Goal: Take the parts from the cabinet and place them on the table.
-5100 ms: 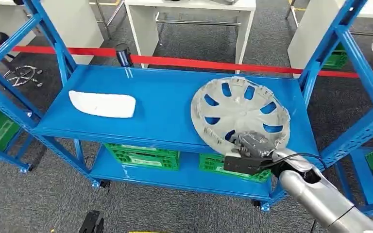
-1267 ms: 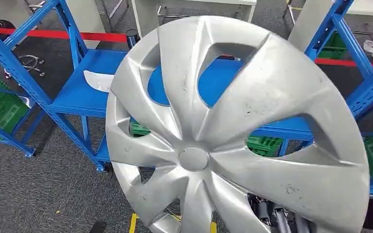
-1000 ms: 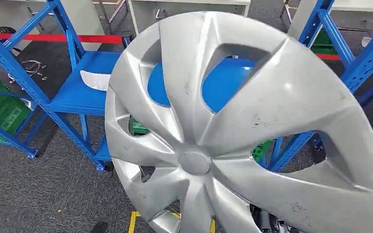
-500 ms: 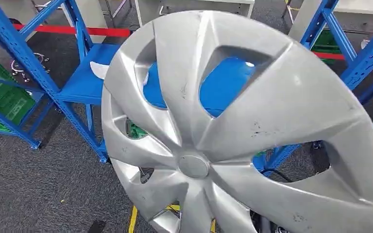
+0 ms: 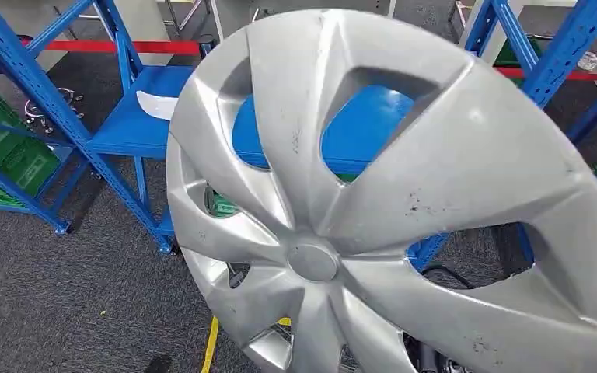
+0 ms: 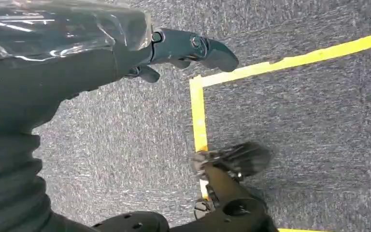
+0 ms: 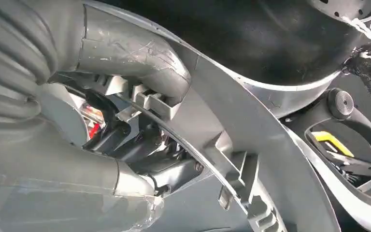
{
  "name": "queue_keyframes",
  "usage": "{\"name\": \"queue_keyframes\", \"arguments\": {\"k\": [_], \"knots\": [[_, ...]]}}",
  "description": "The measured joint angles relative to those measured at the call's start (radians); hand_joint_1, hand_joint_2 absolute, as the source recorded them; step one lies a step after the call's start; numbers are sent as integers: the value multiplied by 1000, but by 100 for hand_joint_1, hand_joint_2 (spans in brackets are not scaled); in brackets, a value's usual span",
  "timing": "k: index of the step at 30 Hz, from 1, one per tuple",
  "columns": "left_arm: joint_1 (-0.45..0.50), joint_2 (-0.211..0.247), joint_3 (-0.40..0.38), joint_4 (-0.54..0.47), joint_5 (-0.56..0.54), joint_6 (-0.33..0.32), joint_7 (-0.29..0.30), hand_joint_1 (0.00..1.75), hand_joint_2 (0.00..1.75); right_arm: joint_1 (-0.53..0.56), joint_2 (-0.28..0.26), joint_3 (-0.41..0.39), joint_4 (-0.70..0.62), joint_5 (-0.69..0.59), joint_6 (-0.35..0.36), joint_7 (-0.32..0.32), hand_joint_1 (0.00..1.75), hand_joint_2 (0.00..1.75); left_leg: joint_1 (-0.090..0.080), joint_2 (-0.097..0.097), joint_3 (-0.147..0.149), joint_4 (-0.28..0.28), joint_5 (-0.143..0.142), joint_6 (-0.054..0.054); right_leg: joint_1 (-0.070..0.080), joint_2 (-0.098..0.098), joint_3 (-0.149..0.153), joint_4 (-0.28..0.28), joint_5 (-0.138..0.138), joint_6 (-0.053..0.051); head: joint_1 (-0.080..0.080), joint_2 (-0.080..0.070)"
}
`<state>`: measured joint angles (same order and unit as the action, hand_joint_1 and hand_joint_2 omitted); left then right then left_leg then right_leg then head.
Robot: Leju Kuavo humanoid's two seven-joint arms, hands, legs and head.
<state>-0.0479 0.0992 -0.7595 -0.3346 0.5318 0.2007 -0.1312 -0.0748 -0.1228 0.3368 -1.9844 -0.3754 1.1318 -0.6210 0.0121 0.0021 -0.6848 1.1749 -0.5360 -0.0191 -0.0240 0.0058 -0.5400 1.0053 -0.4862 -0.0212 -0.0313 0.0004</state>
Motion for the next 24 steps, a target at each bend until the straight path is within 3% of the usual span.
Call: {"name": "queue_keyframes", "arguments": {"k": [1,2,3,4,6,7,8,10,12,13,14,15,16,17,18,19,21,22,23,24], "knots": [[0,0,2,0,2,0,2,0,175,0,1,0,2,0,0,-1,175,175,0,0,-26,80,-37,-2,3,0,-7,0,6,0,0,0],[0,-1,2,0,3,0,3,0,175,-1,1,0,5,0,0,-1,175,175,0,0,-39,133,-53,-2,6,0,-15,1,12,-1,0,0],[0,-2,3,0,4,0,5,0,175,-1,2,0,7,0,1,-1,175,175,0,0,-28,134,-45,0,8,0,-22,1,17,-1,0,0],[0,-2,5,0,6,-1,6,0,175,-2,2,0,10,0,1,-1,175,175,0,0,9,87,-19,5,11,0,-27,2,22,0,0,0],[0,-3,10,0,11,-1,6,0,175,-10,2,1,13,-1,2,-1,175,175,-5,-4,123,-87,43,24,17,2,-32,1,31,1,0,0],[-2,-2,13,0,11,-1,6,0,175,-15,2,1,13,-1,2,-2,175,175,-11,-7,169,-169,36,41,14,2,-34,1,35,4,0,0],[-2,0,15,0,11,-1,6,0,175,-20,2,0,14,-2,2,-2,175,175,-13,-3,178,-180,39,40,18,2,-38,-1,42,14,2,0],[-1,0,16,0,11,-1,6,0,175,-25,3,1,18,-2,2,-2,175,175,-23,-5,169,-181,47,46,8,-1,-42,-2,51,24,0,0],[-1,2,19,0,13,-2,6,0,175,-26,3,0,18,-3,2,-4,175,175,-21,-1,168,-208,74,61,13,-1,-46,-7,60,39,1,0],[-4,0,19,0,13,-3,6,0,175,-26,2,0,20,-3,2,-4,175,175,-17,3,166,-218,89,60,11,-3,-60,12,37,34,1,0],[-5,-2,19,-1,13,-3,6,0,175,-30,2,-1,21,-5,3,-5,175,175,-17,3,152,-220,101,73,11,-3,-83,63,-11,24,5,0],[-4,-2,20,-1,15,-3,6,0,175,-31,2,-1,23,-6,5,-8,175,175,-19,4,139,-220,109,72,9,-3,-109,137,-59,17,6,0],[-3,-4,20,-1,15,-4,6,0,175,-31,1,-1,25,-6,7,-9,175,175,-20,5,125,-220,118,73,8,-3,-134,217,-100,16,6,0],[-4,-4,21,-1,16,-4,6,0,175,-31,1,-2,28,-6,9,-9,175,175,-20,6,111,-219,128,72,7,-3,-149,278,-122,21,6,0],[-4,-5,21,-1,16,-4,6,0,175,-31,0,-2,32,-6,11,-10,175,175,-20,6,98,-217,137,70,6,-3,-145,301,-118,31,6,0],[-3,-6,21,-1,16,-4,6,0,175,-31,0,-2,35,-6,13,-10,175,175,-20,7,83,-214,147,68,4,-4,-119,280,-94,46,6,0],[-4,-8,21,-1,16,-4,6,0,175,-33,0,-2,40,-6,15,-11,175,175,-17,7,51,-198,161,60,-1,-5,-17,132,-32,71,6,0],[-4,-7,22,-1,16,-4,6,0,175,-36,0,-2,40,-6,16,-11,175,175,-18,6,37,-182,164,55,-4,-8,43,39,-39,69,6,0],[-3,-6,24,-1,16,-3,6,0,175,-39,0,-1,42,-6,16,-11,175,175,-22,6,22,-170,168,49,5,-7,73,-16,-69,55,7,0],[-2,-6,26,-1,16,-3,6,0,175,-36,0,-2,43,-7,18,-12,175,175,-21,6,22,-170,174,42,6,-5,58,2,-61,42,-1,0]]}}
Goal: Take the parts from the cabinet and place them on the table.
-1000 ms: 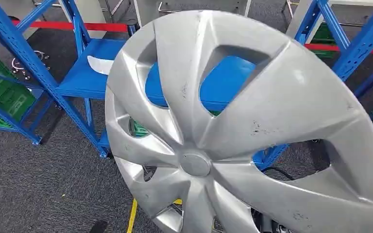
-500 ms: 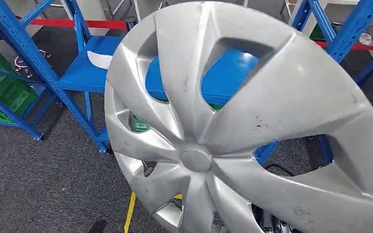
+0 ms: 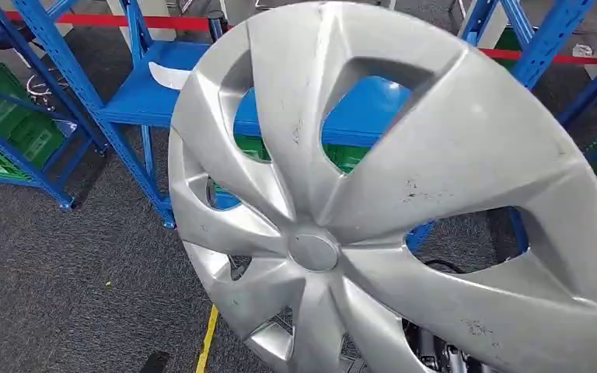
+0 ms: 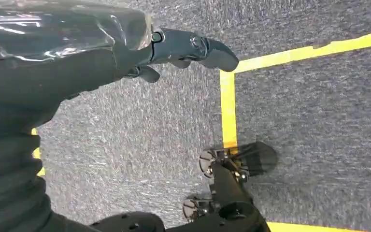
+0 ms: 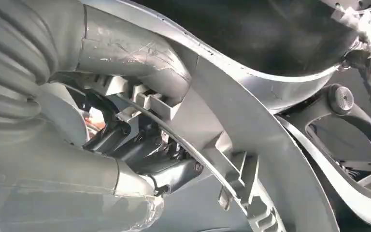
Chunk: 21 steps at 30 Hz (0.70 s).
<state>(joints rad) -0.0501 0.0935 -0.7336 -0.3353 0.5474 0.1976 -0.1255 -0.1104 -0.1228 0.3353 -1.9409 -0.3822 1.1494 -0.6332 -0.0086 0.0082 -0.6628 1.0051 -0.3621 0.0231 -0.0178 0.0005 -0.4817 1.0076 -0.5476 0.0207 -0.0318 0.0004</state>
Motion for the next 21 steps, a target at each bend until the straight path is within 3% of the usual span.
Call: {"name": "queue_keyframes", "arguments": {"k": [2,3,4,5,7,8,9,10,11,12,13,14,15,18,19,20,21], "knots": [[0,-1,2,0,0,-1,-1,0,175,-3,0,0,3,0,1,-1,175,175,5,0,-4,4,14,-12,4,4,-14,3,4,-11,0,0],[1,0,3,0,0,-1,-1,0,175,-3,0,0,4,0,1,-2,175,175,6,-2,-10,4,23,-18,-4,3,-23,-1,15,-25,2,0],[1,0,3,0,0,-1,-1,0,175,-5,0,0,5,0,2,-2,175,175,10,-5,-20,16,-10,-24,-4,0,-29,0,26,-33,1,0],[2,0,4,0,0,-2,-1,0,175,-5,0,0,5,0,2,-2,175,175,12,-5,-28,52,-70,-31,-4,0,-41,0,36,-42,-2,0],[1,1,7,0,0,-1,-1,0,175,-5,1,0,6,0,2,-3,175,175,16,-5,-57,196,-191,-42,-2,0,-63,1,60,-44,-4,0],[1,0,8,0,0,-2,-1,0,175,-5,1,0,8,0,2,-3,175,175,19,-5,-67,267,-220,-45,0,0,-77,2,71,-44,-4,0],[1,0,8,0,0,-2,-1,0,175,-5,1,0,11,0,2,-3,175,175,21,-5,-64,308,-216,-45,2,0,-90,3,82,-43,-4,0],[1,-1,8,0,0,-2,-1,0,175,-5,0,0,13,0,2,-3,175,175,21,-5,-44,305,-192,-43,3,0,-103,3,91,-41,-4,0],[1,-2,9,0,0,-1,-2,0,175,-5,0,0,14,0,2,-3,175,175,21,-5,-6,266,-161,-40,4,1,-115,3,100,-40,-4,0],[0,-2,10,0,0,0,-2,0,175,-5,0,0,16,0,2,-4,175,175,20,-7,54,189,-131,-34,6,2,-125,3,108,-39,-4,0],[-1,-2,10,0,0,0,-2,0,175,-6,1,0,16,0,2,-6,175,175,18,-10,120,101,-120,-25,7,2,-131,3,116,-37,-4,0],[-4,2,11,0,0,0,-3,0,175,-6,2,-1,16,0,2,-6,175,175,15,-12,171,17,-161,-14,7,1,-134,2,123,-32,-3,0],[-5,0,11,0,0,0,-5,0,175,-11,1,-1,16,1,3,-6,175,175,9,-12,195,-27,-172,-13,8,0,-137,2,128,-25,-1,0],[-5,3,13,0,0,2,-6,0,175,-14,2,-1,21,4,3,-9,175,175,-7,-11,182,-31,-152,8,-2,-2,-139,-8,152,-2,-3,0],[-5,3,13,0,0,2,-6,0,175,-14,1,-3,21,5,3,-9,175,175,6,-6,179,-49,-131,15,-1,-2,-145,-1,151,-2,-3,0],[-7,2,13,0,0,0,-6,0,175,-15,0,-6,23,6,3,-9,175,175,2,-4,174,-54,-121,21,1,-1,-163,24,122,-7,-1,0],[-8,2,14,0,0,0,-5,0,175,-16,0,-8,23,6,3,-9,175,175,1,-2,162,-52,-110,29,0,-1,-193,88,74,-18,3,0]]}}
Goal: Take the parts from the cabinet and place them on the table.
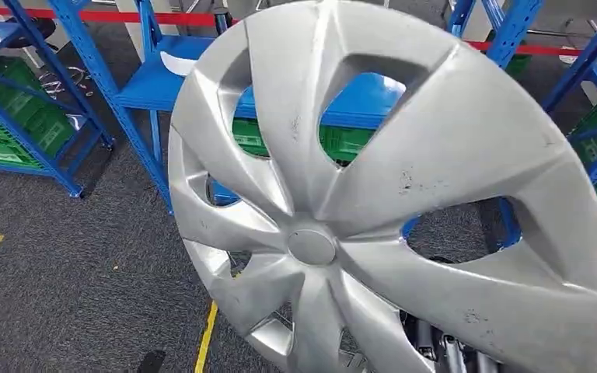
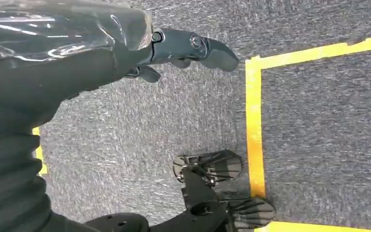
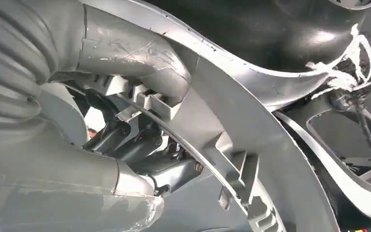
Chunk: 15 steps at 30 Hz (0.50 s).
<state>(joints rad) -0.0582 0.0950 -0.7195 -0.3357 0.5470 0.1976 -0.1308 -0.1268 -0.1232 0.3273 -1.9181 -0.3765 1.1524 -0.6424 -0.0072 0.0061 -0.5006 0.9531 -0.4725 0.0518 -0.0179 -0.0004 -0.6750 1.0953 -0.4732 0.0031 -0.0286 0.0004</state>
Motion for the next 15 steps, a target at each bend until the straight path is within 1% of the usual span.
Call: {"name": "queue_keyframes", "arguments": {"k": [1,2,3,4,5,6,7,8,9,10,11,12,13,14,15], "knots": [[1,0,0,0,0,0,0,0,175,1,-1,-1,0,0,0,0,175,175,-2,1,-12,1,11,0,0,0,-27,84,-45,-7,0,0],[2,-1,0,0,0,-1,0,0,175,3,-1,-1,2,0,0,0,175,175,-4,2,-26,3,21,1,0,0,-52,164,-81,-8,0,0],[2,-2,0,0,0,-1,0,0,175,4,-1,-1,5,0,0,0,175,175,-5,3,-40,7,28,0,0,0,-60,211,-98,-4,0,0],[2,-2,0,0,0,-2,0,0,175,4,-2,-2,7,0,0,0,175,175,-4,3,-54,12,34,-1,-1,0,-45,205,-97,3,0,0],[2,-3,0,0,0,-3,0,0,175,4,-3,-2,7,0,0,0,175,175,-3,3,-68,20,40,-3,-1,0,1,148,-83,14,0,0],[2,-4,0,0,0,-3,0,0,175,3,-4,-2,7,0,0,0,175,175,-1,2,-82,32,41,-5,-2,-1,64,54,-59,24,0,0],[2,-5,0,0,0,-3,0,0,175,0,-4,-2,7,0,0,0,175,175,-1,2,-95,47,42,-7,-4,-1,130,-47,-37,31,0,0],[2,-5,0,0,0,-3,0,0,175,-2,-4,-2,8,1,0,0,175,175,-2,3,-107,58,43,-11,-2,0,142,-79,-59,17,0,0],[2,-4,1,0,0,-2,0,0,175,-2,-3,-2,8,2,0,0,175,175,-8,2,-116,70,46,-16,1,4,138,-80,-39,16,0,0],[3,-3,2,0,0,-2,-1,0,175,-2,-5,-2,10,1,0,-3,175,175,-7,2,-122,71,52,-23,3,4,131,-71,-37,12,0,0],[5,-5,2,0,0,-3,-1,0,175,-2,-5,-2,11,2,0,-5,175,175,-6,2,-124,69,58,-30,7,4,127,-66,-33,6,-1,0],[6,-6,2,0,0,-3,-2,0,175,-3,-4,-2,12,2,0,-6,175,175,-4,2,-126,70,64,-35,6,4,122,-67,-26,-2,0,0],[7,-4,3,2,0,-3,-3,0,175,-5,-4,-2,13,3,0,-6,175,175,-1,-2,-134,76,59,-40,-5,3,116,-70,-16,-10,0,0],[7,-5,4,2,0,-3,-3,0,175,-5,-3,-2,13,3,0,-8,175,175,1,-5,-144,96,25,-49,-4,2,108,-70,-8,-17,-2,0],[7,-5,4,2,0,-3,-3,0,175,-5,-2,-1,13,3,0,-10,175,175,5,-5,-160,147,-25,-56,-4,2,99,-70,0,-21,-6,0]]}}
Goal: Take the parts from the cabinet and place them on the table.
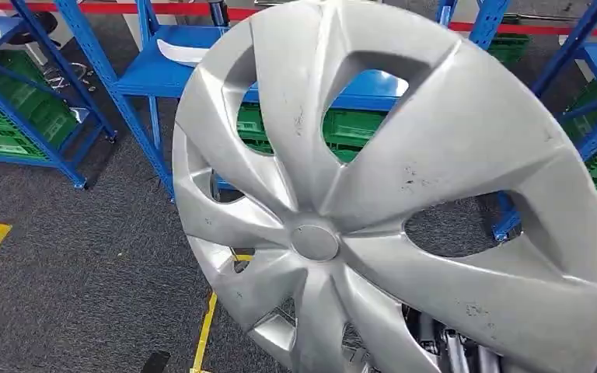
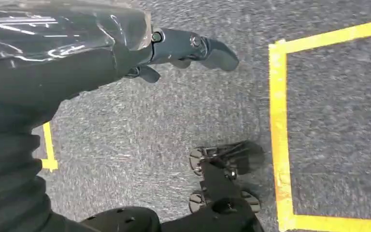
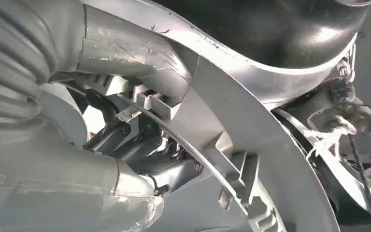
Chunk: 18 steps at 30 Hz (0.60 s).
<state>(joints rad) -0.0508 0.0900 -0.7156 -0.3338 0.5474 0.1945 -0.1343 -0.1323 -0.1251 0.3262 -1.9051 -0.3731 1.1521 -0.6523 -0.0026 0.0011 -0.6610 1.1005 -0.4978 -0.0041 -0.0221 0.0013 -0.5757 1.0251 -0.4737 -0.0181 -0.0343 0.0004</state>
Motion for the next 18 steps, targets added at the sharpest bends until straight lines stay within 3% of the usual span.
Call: {"name": "queue_keyframes", "arguments": {"k": [2,3,4,5,6,7,8,9,11,12,13,14,15,16,17,18], "knots": [[0,0,1,0,0,0,-1,0,175,0,1,-1,0,4,0,-3,175,175,7,0,-51,169,-100,-10,4,0,-23,1,19,-2,0,0],[0,-1,1,0,0,-4,-2,0,175,1,1,-1,0,8,0,-4,175,175,9,0,-60,222,-125,-11,5,0,-34,1,27,-1,0,0],[0,-2,1,0,0,-5,-2,0,175,2,2,-1,0,13,0,-5,175,175,11,0,-46,229,-127,-11,6,0,-46,1,37,0,0,0],[0,-3,1,0,0,-5,-3,0,175,2,2,-1,0,16,0,-6,175,175,11,0,-10,188,-113,-8,7,1,-56,1,46,1,0,0],[-1,-4,1,0,0,-5,-3,0,175,2,2,-1,0,18,0,-7,175,175,11,-1,49,109,-89,-4,8,1,-65,1,55,2,0,0],[-1,-4,1,0,0,-5,-4,0,175,1,2,-2,-1,22,0,-9,175,175,10,-2,125,3,-62,3,10,3,-73,1,64,5,-1,0],[-4,-3,2,0,0,-5,-5,0,175,0,2,-3,-2,25,0,-11,175,175,7,-4,195,-98,-59,13,8,2,-76,1,73,8,-1,0],[-6,-2,2,0,0,-6,-6,0,175,1,3,-4,-4,28,0,-14,175,175,1,-3,190,-99,-58,12,12,2,-78,-4,83,18,2,0],[-5,-2,2,0,-2,-5,-9,0,175,-1,4,-4,-4,30,0,-17,175,175,-10,-4,175,-101,-41,23,5,-2,-81,-5,97,29,2,0],[-3,1,3,2,-2,-5,-8,0,175,0,4,-5,-4,31,-1,-18,175,175,-15,-4,172,-102,-34,31,0,-2,-81,-14,107,36,3,0],[-1,1,3,3,-2,-6,-8,0,175,1,2,-6,-5,33,-2,-19,175,175,-12,-1,164,-119,-7,42,2,-1,-87,-20,118,42,2,0],[-2,1,3,3,-2,-6,-8,0,175,5,1,-7,-5,34,-3,-19,175,175,-8,4,161,-128,12,49,0,-1,-102,-5,88,35,2,0],[-2,1,3,3,-2,-8,-9,0,175,5,1,-8,-6,35,-3,-19,175,175,-8,4,142,-130,28,60,3,-1,-120,39,27,21,5,0],[-2,1,3,3,-2,-8,-9,0,175,5,0,-8,-6,35,-4,-19,175,175,-8,5,126,-129,41,59,3,-1,-138,103,-30,13,5,0],[-1,1,3,3,-2,-8,-9,0,175,6,-1,-8,-6,36,-4,-19,175,175,-9,5,110,-129,54,61,3,-1,-151,179,-76,10,5,0],[-1,0,3,3,-2,-8,-9,0,175,7,-2,-8,-6,36,-4,-19,175,175,-11,6,91,-127,67,61,3,-1,-162,255,-104,14,5,0]]}}
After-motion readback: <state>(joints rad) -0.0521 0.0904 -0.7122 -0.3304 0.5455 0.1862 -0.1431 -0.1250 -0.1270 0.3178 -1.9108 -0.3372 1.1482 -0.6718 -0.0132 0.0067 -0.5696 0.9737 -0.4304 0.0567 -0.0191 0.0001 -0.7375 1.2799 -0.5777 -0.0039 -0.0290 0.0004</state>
